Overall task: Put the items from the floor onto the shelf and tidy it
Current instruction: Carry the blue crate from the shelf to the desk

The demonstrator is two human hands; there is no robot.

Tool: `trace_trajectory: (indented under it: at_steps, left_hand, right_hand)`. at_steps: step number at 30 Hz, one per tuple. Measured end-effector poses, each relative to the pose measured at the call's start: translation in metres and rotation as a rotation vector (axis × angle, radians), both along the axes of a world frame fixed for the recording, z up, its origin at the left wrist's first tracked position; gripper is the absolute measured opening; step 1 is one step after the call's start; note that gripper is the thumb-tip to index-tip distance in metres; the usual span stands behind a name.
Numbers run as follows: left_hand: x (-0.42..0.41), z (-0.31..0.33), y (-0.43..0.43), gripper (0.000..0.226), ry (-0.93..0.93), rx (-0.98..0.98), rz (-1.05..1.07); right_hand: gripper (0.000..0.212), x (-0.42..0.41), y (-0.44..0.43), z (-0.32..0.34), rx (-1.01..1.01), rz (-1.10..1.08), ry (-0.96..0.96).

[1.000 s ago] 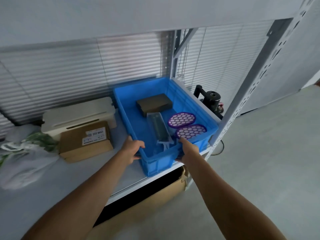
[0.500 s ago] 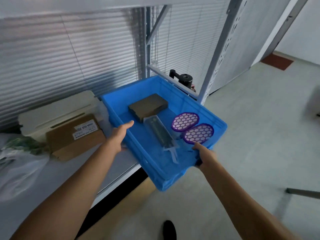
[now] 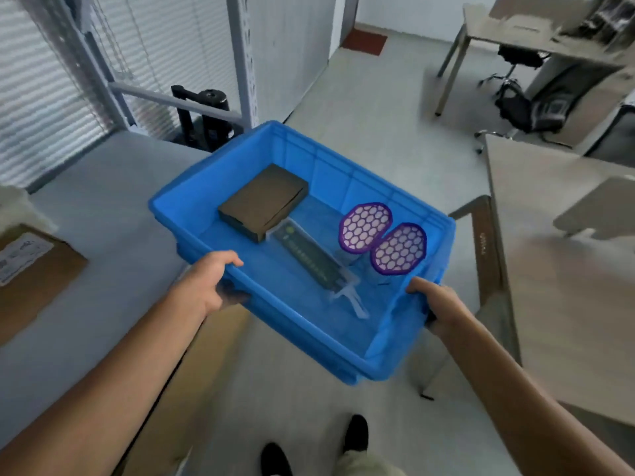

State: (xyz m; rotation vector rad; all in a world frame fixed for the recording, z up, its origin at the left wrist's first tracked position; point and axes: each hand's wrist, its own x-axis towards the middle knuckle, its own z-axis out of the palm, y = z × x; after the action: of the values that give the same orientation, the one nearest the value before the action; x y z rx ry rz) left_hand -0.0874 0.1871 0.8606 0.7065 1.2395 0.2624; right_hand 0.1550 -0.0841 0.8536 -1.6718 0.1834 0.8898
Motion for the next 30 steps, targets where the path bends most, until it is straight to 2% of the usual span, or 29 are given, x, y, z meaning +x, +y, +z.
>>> trace_trajectory:
  at_steps: [7, 10, 13, 17, 21, 30]
  left_hand:
    - [0.096, 0.004, -0.147, 0.013, 0.0, 0.061, -0.206]
    - [0.144, 0.0, -0.227, 0.012, -0.007, 0.06, -0.299]
    - [0.194, -0.01, -0.314, 0.011, -0.006, 0.064, -0.411]
    - [0.26, -0.022, -0.427, 0.018, -0.046, 0.03, -0.566]
    - [0.316, -0.019, -0.531, 0.024, -0.036, 0.036, -0.719]
    - [0.46, -0.017, -0.718, 0.011, -0.081, 0.103, -0.934]
  right_hand:
    - [0.031, 0.029, -0.177, -0.001, -0.021, -0.218, -0.038]
    - [0.028, 0.042, -0.266, 0.001, -0.025, -0.327, -0.061]
    - [0.039, 0.057, -0.364, -0.002, -0.021, -0.454, -0.075]
    - [0.019, 0.077, -0.495, -0.002, -0.032, -0.572, -0.097]
    - [0.027, 0.092, -0.612, 0.002, -0.069, -0.673, -0.09]
    - [0.034, 0.145, -0.786, -0.01, -0.075, -0.923, -0.043]
